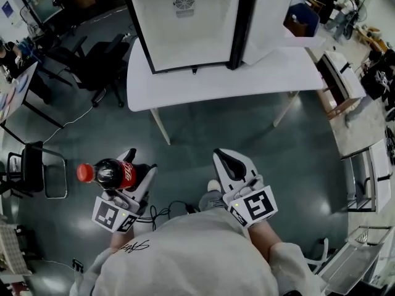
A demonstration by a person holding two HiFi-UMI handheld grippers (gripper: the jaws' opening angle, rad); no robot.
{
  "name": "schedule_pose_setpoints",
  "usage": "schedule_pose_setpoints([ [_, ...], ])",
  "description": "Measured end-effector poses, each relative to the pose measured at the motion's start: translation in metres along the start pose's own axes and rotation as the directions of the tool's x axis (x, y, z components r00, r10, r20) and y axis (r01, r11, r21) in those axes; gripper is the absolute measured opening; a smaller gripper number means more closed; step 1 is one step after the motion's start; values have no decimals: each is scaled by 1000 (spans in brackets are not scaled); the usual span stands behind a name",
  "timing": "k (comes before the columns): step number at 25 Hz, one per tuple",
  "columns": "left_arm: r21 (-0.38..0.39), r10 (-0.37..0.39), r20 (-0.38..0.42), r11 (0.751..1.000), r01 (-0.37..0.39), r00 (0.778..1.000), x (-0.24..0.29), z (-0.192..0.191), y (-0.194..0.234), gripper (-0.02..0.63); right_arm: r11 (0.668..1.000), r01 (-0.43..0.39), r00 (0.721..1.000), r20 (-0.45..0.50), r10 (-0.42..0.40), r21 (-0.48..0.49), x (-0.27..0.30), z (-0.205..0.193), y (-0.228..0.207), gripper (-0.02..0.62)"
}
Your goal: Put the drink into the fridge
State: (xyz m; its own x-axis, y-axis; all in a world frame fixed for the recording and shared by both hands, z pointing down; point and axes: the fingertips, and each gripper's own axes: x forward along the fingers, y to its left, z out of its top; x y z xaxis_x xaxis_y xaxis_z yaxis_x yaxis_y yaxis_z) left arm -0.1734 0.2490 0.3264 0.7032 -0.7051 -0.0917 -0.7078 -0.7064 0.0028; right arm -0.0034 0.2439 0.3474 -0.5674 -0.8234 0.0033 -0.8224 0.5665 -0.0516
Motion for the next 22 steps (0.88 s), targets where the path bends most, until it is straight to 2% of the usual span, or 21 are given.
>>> schedule_pose_setpoints([
  [22,8,63,7,998,-63,998,105,0,24,268,996,-90,996,-10,90,7,54,6,-97,14],
])
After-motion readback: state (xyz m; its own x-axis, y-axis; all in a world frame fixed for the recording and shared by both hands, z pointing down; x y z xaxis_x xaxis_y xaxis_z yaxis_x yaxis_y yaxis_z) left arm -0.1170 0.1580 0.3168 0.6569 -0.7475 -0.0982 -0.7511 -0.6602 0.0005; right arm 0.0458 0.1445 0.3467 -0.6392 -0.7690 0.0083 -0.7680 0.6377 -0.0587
